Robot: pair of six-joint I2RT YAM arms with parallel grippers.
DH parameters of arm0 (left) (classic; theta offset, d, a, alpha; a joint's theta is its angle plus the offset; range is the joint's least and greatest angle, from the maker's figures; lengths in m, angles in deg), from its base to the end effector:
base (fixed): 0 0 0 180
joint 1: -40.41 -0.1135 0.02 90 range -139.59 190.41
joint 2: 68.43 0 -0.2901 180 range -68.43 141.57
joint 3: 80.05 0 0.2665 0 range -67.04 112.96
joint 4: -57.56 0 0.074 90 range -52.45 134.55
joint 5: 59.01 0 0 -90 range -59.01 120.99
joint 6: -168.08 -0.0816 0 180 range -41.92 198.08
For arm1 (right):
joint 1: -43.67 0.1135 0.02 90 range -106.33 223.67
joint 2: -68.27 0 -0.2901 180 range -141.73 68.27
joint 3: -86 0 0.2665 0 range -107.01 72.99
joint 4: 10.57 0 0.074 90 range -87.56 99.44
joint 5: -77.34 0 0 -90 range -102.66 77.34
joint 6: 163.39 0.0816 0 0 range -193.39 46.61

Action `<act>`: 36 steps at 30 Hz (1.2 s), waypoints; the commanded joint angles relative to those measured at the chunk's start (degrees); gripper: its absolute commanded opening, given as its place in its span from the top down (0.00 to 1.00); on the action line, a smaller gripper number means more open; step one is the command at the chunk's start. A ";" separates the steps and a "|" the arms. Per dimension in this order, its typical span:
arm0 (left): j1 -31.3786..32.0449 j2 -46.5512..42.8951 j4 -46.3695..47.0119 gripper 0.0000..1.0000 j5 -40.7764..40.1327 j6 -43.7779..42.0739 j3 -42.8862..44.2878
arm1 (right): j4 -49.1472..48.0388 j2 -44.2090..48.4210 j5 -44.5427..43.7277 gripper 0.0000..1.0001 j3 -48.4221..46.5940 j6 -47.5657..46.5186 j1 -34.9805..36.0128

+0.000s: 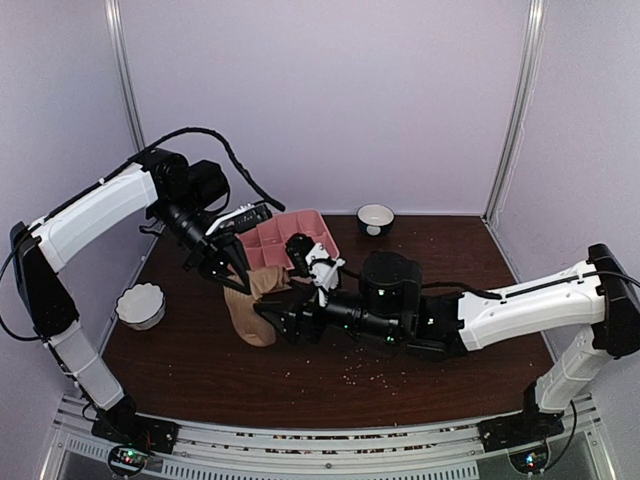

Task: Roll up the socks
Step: Pass from the left arm to the right

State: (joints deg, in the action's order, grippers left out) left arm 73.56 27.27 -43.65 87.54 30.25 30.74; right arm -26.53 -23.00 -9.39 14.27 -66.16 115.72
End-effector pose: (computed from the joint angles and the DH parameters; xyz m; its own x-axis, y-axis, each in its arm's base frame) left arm 0.2258 -0.2288 0.3528 -0.3023 0.6854 -0.6624 0.8532 -0.1153 -0.5087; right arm 0.1289 0.4131 0.3047 -0.1408 -0.0270 -0.9897 -0.9572 0.2590 0.1291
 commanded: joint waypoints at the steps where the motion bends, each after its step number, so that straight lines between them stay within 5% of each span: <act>1: -0.13 0.02 1.02 1.00 1.84 0.40 -0.91 | 4.92 -1.05 -15.90 0.21 -4.40 -7.79 1.03; 7: -0.07 0.02 0.89 1.00 2.19 0.69 -0.92 | 6.93 -2.55 -19.93 0.19 -7.54 -14.61 2.63; 10: -0.10 0.02 0.69 1.00 2.46 0.55 -0.95 | 5.91 -1.77 -19.65 0.27 -6.78 -16.71 2.74; 18: -0.08 0.36 -0.19 1.00 3.08 -0.48 -0.60 | 6.56 0.40 -12.14 1.00 -5.92 -16.10 2.37; 25: -0.01 1.09 -4.60 1.00 3.45 -4.69 1.51 | 6.61 0.12 -7.12 1.00 -5.94 -10.80 1.75; 28: 0.37 1.50 -6.63 1.00 4.03 -6.50 1.79 | 7.61 0.05 -9.30 0.48 -5.89 -9.10 0.99; 30: 0.86 0.93 -6.63 1.00 4.05 -7.08 1.10 | 8.47 -0.09 -9.16 0.36 -6.07 -7.75 0.11; 33: 1.52 0.51 -6.61 1.00 4.08 -7.11 1.26 | 8.66 -0.31 -4.67 0.33 -6.47 -4.18 -2.07; 36: 1.69 0.38 -6.63 1.00 3.92 -7.11 1.23 | 5.35 -0.05 2.72 0.46 -5.70 -0.63 -4.01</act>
State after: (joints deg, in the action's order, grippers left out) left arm 74.21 28.45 -48.02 88.68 25.05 31.07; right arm -18.78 -24.09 -14.24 8.10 -73.09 114.78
